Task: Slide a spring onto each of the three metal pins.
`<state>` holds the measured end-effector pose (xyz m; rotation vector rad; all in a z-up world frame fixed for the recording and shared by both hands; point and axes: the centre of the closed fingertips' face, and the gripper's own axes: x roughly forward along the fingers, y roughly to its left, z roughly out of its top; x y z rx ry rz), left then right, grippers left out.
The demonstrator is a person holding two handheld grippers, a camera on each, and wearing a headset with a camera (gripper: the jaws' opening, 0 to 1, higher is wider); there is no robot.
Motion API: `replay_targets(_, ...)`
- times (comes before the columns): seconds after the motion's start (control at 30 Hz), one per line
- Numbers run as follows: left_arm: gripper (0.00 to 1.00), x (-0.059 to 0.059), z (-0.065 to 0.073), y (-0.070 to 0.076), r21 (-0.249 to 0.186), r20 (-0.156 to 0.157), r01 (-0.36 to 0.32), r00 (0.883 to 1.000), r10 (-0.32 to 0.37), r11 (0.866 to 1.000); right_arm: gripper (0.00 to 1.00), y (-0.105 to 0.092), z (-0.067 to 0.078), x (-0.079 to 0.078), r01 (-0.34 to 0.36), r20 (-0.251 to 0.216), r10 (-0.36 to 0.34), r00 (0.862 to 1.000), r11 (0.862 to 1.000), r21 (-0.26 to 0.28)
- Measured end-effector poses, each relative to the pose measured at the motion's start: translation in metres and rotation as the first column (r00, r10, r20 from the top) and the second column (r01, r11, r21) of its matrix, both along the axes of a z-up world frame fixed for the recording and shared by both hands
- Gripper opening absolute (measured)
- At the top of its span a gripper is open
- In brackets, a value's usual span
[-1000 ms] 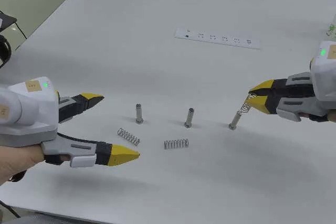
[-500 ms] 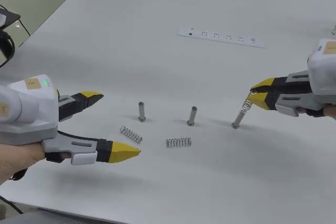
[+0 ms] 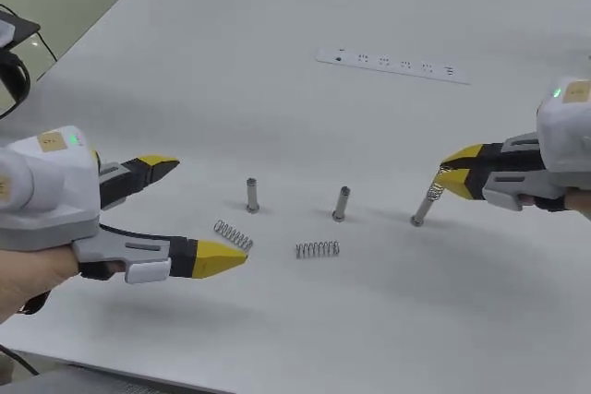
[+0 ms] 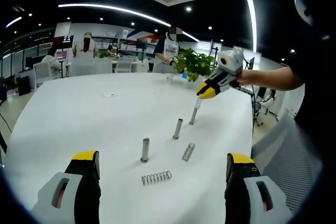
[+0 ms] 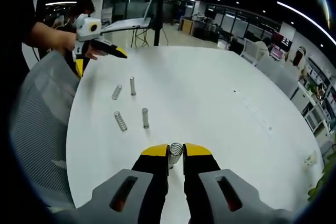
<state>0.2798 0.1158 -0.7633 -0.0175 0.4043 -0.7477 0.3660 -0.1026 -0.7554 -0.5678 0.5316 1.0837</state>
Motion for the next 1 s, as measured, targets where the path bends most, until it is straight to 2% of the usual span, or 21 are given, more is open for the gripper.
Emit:
replay_targets(0.47, 0.97, -0.001, 0.0, 0.003, 0.001, -0.008, -0.003, 1.0, 0.003, 1.0, 0.07, -0.001, -0.021, -0.002, 0.001, -0.033, -0.002, 0.999, 0.999, -0.038)
replay_targets(0.83, 0.97, -0.004, 0.0, 0.0, 0.003, -0.015, 0.009, 1.0, -0.009, 1.0, 0.07, -0.006, -0.049, -0.006, 0.003, -0.089, -0.011, 0.996, 0.997, -0.081)
replay_targets(1.0, 0.97, -0.004, 0.001, 0.002, 0.004, -0.013, 0.006, 1.0, -0.006, 1.0, 0.08, -0.009, -0.057, -0.006, 0.032, -0.107, -0.04, 0.993, 0.996, -0.079)
